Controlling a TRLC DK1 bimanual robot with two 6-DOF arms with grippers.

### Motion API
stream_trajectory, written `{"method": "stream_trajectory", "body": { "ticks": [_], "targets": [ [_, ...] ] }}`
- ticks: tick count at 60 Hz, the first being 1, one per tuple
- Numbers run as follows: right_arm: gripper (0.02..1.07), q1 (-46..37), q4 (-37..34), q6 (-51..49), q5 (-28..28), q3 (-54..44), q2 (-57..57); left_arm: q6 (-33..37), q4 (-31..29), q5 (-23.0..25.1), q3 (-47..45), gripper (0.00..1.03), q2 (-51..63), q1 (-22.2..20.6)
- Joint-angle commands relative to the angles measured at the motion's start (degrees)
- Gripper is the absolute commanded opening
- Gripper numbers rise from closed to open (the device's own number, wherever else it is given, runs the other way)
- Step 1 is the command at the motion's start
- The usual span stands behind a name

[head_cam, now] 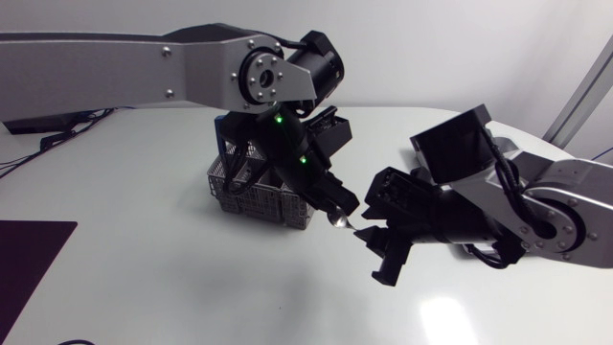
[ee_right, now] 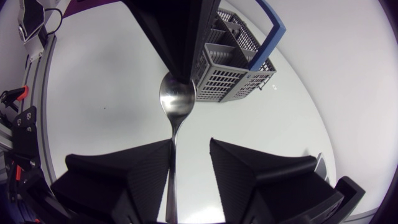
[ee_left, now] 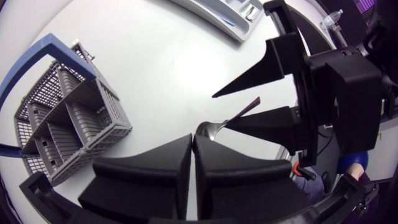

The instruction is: Unload the cutlery basket into the drawer organizer.

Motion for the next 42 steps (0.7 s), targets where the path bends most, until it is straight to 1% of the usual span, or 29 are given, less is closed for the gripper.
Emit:
{"method": "stream_trajectory", "body": {
  "ticks": [1,9,11,16,21,23,28,29,30,33,36,37,40,42],
  "targets": [
    [0.2,0.17,0.63,0.49,0.64,0.12,0.77,-0.77,-0.9,0.59,1.58,0.03,1.18,0.51],
    [0.14,0.35,0.01,0.32,0.29,0.04,0.77,-0.77,-0.9,0.59,1.4,0.03,1.18,0.59],
    [0.1,0.44,0.01,0.32,-0.06,0.04,0.86,-0.77,-0.9,0.59,1.4,0.03,1.18,0.51],
    [0.07,0.44,-0.43,0.32,-0.85,0.04,0.86,-0.77,-0.9,0.59,1.58,0.03,1.09,0.59],
    [0.07,0.44,-0.78,0.32,-1.11,-0.14,0.86,-0.86,-0.9,0.68,1.93,0.04,1.0,0.59],
    [0.07,0.44,-0.95,0.23,-1.2,-0.32,0.86,-0.95,-0.9,0.68,2.11,0.09,0.91,0.68],
    [0.07,0.44,-1.13,-0.04,-1.38,-0.93,0.68,-1.3,-0.81,0.77,2.81,0.25,0.74,1.3],
    [0.07,0.44,-1.22,-0.12,-1.47,-1.02,0.68,-1.39,-0.81,0.77,2.9,0.27,0.74,1.38],
    [0.07,0.44,-1.31,-0.21,-1.47,-1.19,0.59,-1.56,-0.64,0.77,3.16,0.33,0.74,1.56],
    [0.07,0.35,-1.74,-0.48,-2.17,-1.63,0.51,-1.74,-0.2,0.77,3.69,0.46,0.65,1.91],
    [0.07,0.08,-2.01,-0.83,-2.96,-2.07,0.15,-2.09,0.33,0.77,4.13,0.56,0.56,2.26],
    [0.07,-0.09,-2.18,-0.91,-3.22,-2.16,0.07,-2.26,0.68,0.77,4.31,0.61,0.47,2.44],
    [0.07,-0.97,-3.15,-1.97,-4.63,-2.6,-0.29,-2.79,1.82,0.77,4.57,0.71,0.21,3.05],
    [0.07,-1.41,-3.41,-2.41,-5.25,-2.95,-0.46,-3.06,2.88,0.77,4.66,0.75,-0.05,3.32]
  ]
}}
